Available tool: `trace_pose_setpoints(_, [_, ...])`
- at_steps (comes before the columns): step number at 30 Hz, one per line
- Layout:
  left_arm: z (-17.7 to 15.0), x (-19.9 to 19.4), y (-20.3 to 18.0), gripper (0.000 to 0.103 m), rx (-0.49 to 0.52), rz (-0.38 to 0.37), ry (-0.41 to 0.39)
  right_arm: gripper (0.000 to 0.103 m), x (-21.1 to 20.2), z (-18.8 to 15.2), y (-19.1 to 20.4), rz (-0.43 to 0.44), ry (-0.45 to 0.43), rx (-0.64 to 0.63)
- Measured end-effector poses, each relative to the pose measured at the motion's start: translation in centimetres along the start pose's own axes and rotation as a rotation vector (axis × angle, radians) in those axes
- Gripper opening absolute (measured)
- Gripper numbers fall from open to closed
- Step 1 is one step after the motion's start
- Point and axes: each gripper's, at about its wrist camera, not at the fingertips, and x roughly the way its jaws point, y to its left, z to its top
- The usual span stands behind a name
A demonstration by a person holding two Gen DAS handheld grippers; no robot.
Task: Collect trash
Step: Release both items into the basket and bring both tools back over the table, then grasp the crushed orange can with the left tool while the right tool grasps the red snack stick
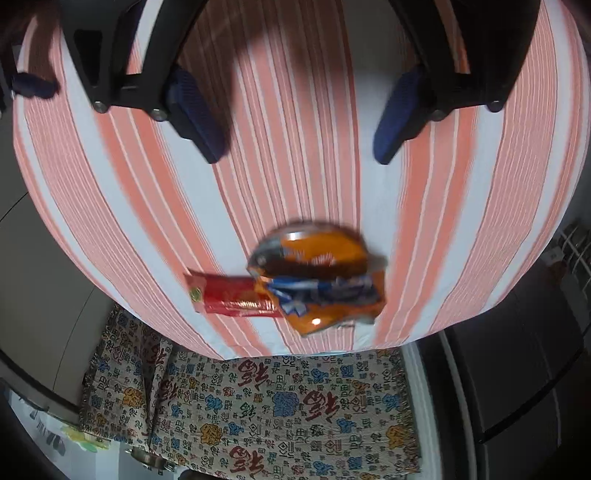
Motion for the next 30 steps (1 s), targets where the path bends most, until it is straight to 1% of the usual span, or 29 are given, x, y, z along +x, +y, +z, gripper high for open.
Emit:
trace_pose_setpoints(2, [1.3,1.3,0.6,0.103,0.007,-0.013,0.015,0.09,0.3,0.4,-0.3,0.008,0.007,0.015])
trace_pose_setpoints(10, [5.3,4.3,1.0,0.103,0.043,-0.029,0.027,0.096,0.6,0.6,0.0,0.01,0.003,0.008])
trace_pose_setpoints(12, [5.7,4.5,1.4,0.102,0.022,-0.029,0.014,0.097,0.5,0.5,0.1,0.012,0.003,0.009])
trace_pose_setpoints(13, [5.7,4.3,1.5,0.09,0.014,-0.022,-0.001,0.097,0.5,0.5,0.1,0.012,0.003,0.009])
trace_pose_setpoints(14, [5.6,4.0,1.7,0.088,0.008,-0.022,-0.017,0.097,0.5,0.4,0.1,0.012,0.003,0.009])
trace_pose_setpoints(15, [5.4,3.7,1.8,0.088,0.003,-0.041,-0.02,0.097,0.5,0.4,0.2,0.013,0.004,0.01])
trace_pose_setpoints(16, [5.2,3.4,1.9,0.086,0.0,-0.052,-0.026,0.097,0.5,0.4,0.2,0.015,0.004,0.01])
trace_pose_setpoints(18, [4.2,2.6,2.3,0.085,0.007,-0.054,-0.027,0.098,0.6,0.4,0.3,0.015,0.005,0.008])
trace_pose_setpoints(19, [3.4,2.0,2.6,0.079,0.018,-0.051,-0.026,0.098,0.6,0.4,0.4,0.014,0.005,0.006])
trace_pose_setpoints(24, [-2.2,-2.3,4.6,0.079,0.095,-0.06,-0.02,0.098,0.3,0.2,0.3,0.014,0.004,0.006])
trace_pose_setpoints(27, [-5.0,-4.5,6.1,0.079,0.09,-0.069,-0.01,0.098,0.3,0.1,0.4,0.014,0.003,0.006])
trace_pose_setpoints(30, [-7.3,-6.2,7.1,0.079,0.081,-0.055,-0.017,0.098,0.2,0.0,0.3,0.011,0.001,0.007])
